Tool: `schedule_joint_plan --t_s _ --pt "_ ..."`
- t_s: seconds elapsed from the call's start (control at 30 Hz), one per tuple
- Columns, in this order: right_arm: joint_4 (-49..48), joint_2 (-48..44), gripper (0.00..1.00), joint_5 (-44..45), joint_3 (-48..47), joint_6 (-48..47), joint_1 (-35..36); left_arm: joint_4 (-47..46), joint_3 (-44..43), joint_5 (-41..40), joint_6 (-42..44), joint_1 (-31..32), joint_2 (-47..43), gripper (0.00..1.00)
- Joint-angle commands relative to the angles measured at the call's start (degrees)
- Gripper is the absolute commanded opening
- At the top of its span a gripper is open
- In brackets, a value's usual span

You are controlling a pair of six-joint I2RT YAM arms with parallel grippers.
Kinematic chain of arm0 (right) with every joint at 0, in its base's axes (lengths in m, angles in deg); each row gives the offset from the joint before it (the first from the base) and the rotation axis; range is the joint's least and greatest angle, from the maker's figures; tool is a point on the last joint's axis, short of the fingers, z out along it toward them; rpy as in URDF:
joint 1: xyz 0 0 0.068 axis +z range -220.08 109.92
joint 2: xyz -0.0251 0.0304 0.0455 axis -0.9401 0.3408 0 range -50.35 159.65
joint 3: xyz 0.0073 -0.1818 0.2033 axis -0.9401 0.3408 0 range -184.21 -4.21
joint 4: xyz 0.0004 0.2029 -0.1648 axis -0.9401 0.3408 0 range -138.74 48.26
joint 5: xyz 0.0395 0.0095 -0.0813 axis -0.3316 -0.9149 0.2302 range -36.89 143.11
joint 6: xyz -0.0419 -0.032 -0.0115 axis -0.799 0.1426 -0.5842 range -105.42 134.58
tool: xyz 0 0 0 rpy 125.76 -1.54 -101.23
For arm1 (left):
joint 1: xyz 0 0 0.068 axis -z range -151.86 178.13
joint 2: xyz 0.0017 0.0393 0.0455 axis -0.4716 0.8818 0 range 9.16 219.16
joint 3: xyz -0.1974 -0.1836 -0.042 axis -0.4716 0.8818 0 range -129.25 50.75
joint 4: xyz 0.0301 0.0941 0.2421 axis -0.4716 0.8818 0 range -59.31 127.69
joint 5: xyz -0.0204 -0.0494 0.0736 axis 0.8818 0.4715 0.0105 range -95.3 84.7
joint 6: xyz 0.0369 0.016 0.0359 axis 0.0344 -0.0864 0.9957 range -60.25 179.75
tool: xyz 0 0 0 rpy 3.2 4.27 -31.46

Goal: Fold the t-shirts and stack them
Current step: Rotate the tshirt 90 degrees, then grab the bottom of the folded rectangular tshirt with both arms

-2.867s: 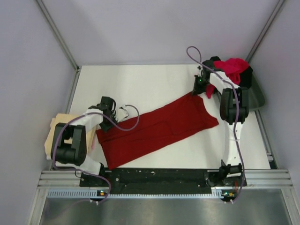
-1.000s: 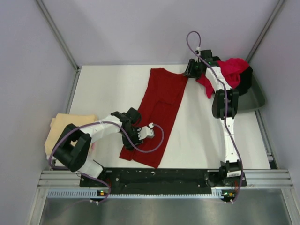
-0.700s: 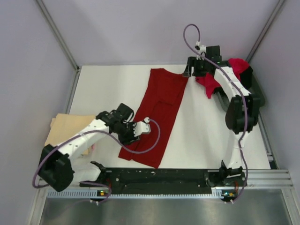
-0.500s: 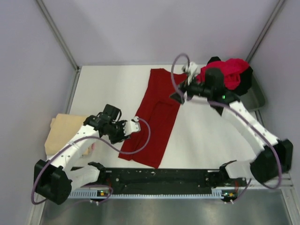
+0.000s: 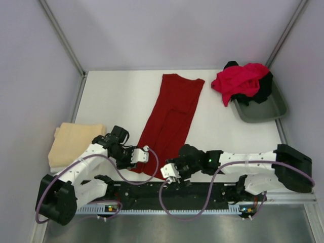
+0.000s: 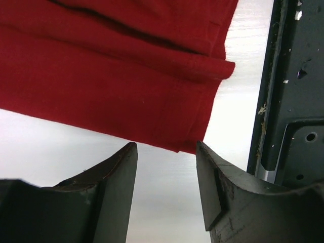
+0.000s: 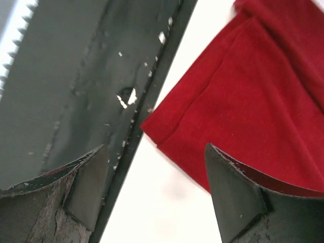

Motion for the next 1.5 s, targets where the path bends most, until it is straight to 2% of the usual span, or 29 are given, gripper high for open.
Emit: schedule_joint_plan --t_s 0.0,0.1,0.17,0.2,0.23,0.27,0.3,0.33,0.37,0.57,0.73,0.87,0.97,1.13,1.2,1.23,1.3,1.33,1.47 --pt "-5.77 6.79 0.75 8.9 -1.62 -6.43 2.72 -0.4 1.11 2.14 3.99 0.67 -1.45 0.55" --pt "-5.08 12.67 0.72 9.96 -4.42 -7.05 4.04 -2.06 1.99 3.28 2.51 1.11 -0.92 0.57" --pt "-2.97 15.23 0.62 10.84 -5.66 -7.41 4.66 -2.33 1.9 5.12 1.45 1.55 0.21 0.58" --pt "-2.53 15.85 0.49 10.49 -5.66 -7.84 4.92 -1.81 1.81 6.35 1.62 1.9 1.09 0.58" --pt "-2.44 16.21 0.3 10.49 -5.4 -8.02 5.27 -1.72 1.9 6.88 1.71 2.43 1.88 0.59" --pt "-1.74 16.39 0.17 10.84 -5.14 -8.28 5.88 -1.8 2.16 6.89 1.62 3.13 2.85 0.59" --pt "0.18 16.04 0.05 11.54 -5.05 -8.55 6.32 -2.24 2.34 6.02 1.01 4.18 3.64 0.59" --pt "3.07 15.34 0.0 12.07 -4.96 -8.81 6.85 -2.77 2.34 5.14 0.14 5.32 4.26 0.59" --pt "5.8 14.03 0.0 12.25 -4.7 -8.9 7.03 -3.56 2.34 4.26 -0.74 6.46 4.7 0.63" --pt "15.22 1.72 0.0 16.46 2.15 -10.22 7.03 -4.09 -0.02 6.09 -5.23 17.01 4.0 0.64" --pt "18.39 -0.57 0.0 17.08 2.25 -10.83 6.95 -1.37 -3.2 5.05 -8.48 25.96 3.21 0.65" --pt "18.48 -1.63 0.0 15.41 2.42 -10.75 7.03 -7.23 1.45 0.22 -12.0 35.38 0.4 0.65" --pt "18.48 -1.8 0.0 16.29 2.6 -10.4 7.03 -11.11 4.62 -3.91 -11.13 35.83 -0.92 0.65" --pt "17.95 -3.3 0.0 15.94 3.04 -10.4 6.86 -14.98 6.99 -6.03 -9.28 36.0 -0.31 0.64" --pt "17.43 -3.48 0.0 16.2 2.95 -10.31 6.94 -18.4 7.7 -6.82 -9.8 36.09 0.83 0.57" --pt "17.42 -3.48 0.0 16.29 2.69 -9.96 6.86 -19.81 7.88 -7.87 -10.76 36.09 1.53 0.43" --pt "17.51 -4.79 0.0 16.29 2.6 -8.73 6.94 -19.3 6.92 -9.63 -11.82 36.01 2.07 0.05" --pt "17.6 -5.84 0.0 15.94 2.6 -7.94 6.68 -17.99 5.87 -10.25 -12.61 36.09 1.72 0.0" --pt "18.3 -12.07 0.0 8.92 1.46 -3.11 0.99 -13.76 0.77 -12.18 -16.83 35.57 -1.97 0.0"
